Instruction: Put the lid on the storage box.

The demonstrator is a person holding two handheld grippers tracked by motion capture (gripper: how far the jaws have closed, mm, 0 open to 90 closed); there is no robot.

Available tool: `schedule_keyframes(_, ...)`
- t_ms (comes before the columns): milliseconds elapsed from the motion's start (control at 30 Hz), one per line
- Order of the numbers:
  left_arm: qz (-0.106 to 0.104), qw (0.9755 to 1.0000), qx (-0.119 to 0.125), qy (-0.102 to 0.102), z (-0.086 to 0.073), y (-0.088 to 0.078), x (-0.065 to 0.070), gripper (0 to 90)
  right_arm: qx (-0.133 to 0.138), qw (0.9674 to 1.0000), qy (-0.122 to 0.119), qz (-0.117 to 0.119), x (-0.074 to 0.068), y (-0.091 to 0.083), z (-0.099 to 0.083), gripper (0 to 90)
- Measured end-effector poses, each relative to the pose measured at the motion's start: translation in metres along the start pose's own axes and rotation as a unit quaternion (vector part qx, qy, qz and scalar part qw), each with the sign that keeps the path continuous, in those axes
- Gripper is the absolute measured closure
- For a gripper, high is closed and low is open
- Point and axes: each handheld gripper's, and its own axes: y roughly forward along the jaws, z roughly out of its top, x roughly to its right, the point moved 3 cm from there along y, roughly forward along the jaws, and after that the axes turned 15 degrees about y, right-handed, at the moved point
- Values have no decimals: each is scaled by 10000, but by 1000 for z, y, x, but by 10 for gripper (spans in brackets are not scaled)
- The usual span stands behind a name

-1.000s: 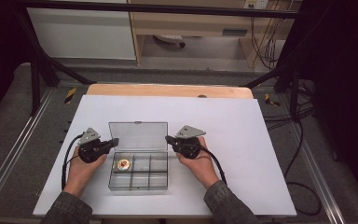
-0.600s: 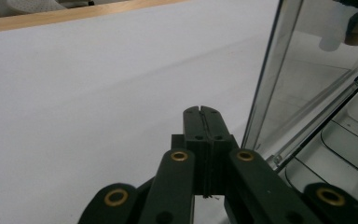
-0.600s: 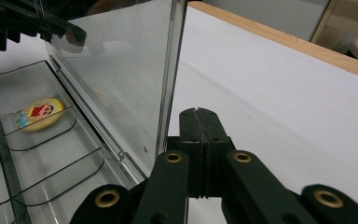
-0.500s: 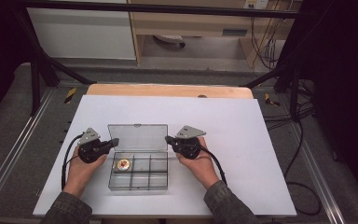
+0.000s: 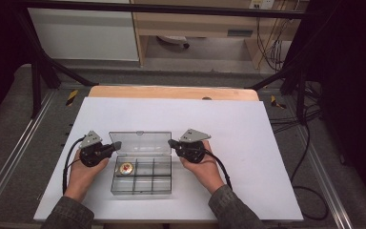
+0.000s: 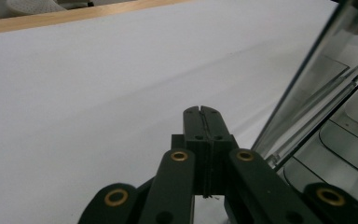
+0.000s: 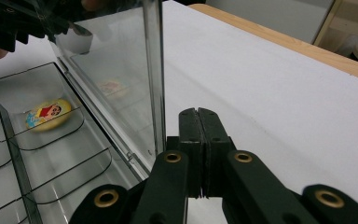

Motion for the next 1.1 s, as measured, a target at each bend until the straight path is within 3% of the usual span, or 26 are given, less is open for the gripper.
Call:
schedule_keyframes(633, 31, 10000, 66, -41, 0, -5, -2, 900, -27, 9999, -69, 68, -3, -7, -1, 896)
schedule_keyframes(1100, 138, 9996, 210, -131, 6, -12, -2, 900, 188, 9998, 72, -23, 0, -17, 8, 900)
